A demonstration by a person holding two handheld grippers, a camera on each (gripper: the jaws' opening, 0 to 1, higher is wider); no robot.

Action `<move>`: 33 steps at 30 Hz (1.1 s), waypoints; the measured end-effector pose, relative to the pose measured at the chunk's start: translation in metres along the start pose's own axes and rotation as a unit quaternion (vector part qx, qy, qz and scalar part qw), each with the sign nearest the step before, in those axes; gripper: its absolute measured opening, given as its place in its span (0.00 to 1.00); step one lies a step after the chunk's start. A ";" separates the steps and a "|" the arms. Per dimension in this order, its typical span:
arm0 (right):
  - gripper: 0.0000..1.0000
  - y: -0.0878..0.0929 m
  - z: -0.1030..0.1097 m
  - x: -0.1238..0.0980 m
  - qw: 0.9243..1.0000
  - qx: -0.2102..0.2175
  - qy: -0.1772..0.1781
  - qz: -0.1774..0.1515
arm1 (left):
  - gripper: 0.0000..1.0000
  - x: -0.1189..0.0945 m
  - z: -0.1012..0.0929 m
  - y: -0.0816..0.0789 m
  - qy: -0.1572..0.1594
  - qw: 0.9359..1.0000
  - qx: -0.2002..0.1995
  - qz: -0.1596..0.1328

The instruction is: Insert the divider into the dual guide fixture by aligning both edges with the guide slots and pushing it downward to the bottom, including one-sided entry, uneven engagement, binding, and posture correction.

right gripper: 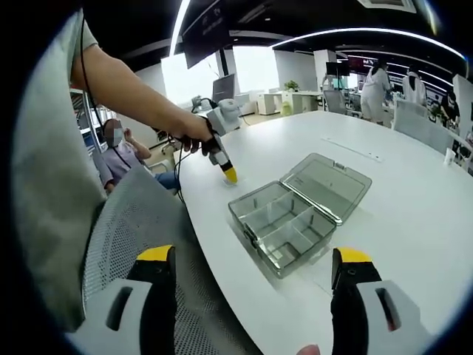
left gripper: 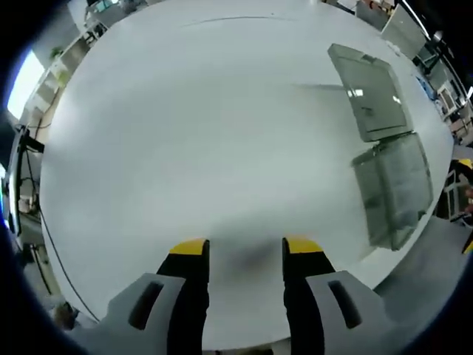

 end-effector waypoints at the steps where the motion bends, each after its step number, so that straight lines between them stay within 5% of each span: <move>1: 0.85 0.000 0.000 0.000 1.000 0.000 0.000 0.000 | 0.37 0.000 -0.001 0.001 0.001 1.000 0.000 0.002; 33: 0.85 0.001 0.001 -0.001 1.000 -0.005 0.001 0.004 | 0.33 0.002 0.006 0.007 -0.029 0.999 0.004 0.021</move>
Point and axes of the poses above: the point that each gripper's makers call its tool centre point, and the gripper's own axes: x roughly forward along the fingers, z roughly to its left, y roughly out of its underside, the point moved 2 cm from there along -x, roughly backward along the fingers, and after that the axes turned 10 degrees about y, right-handed, at the moved point
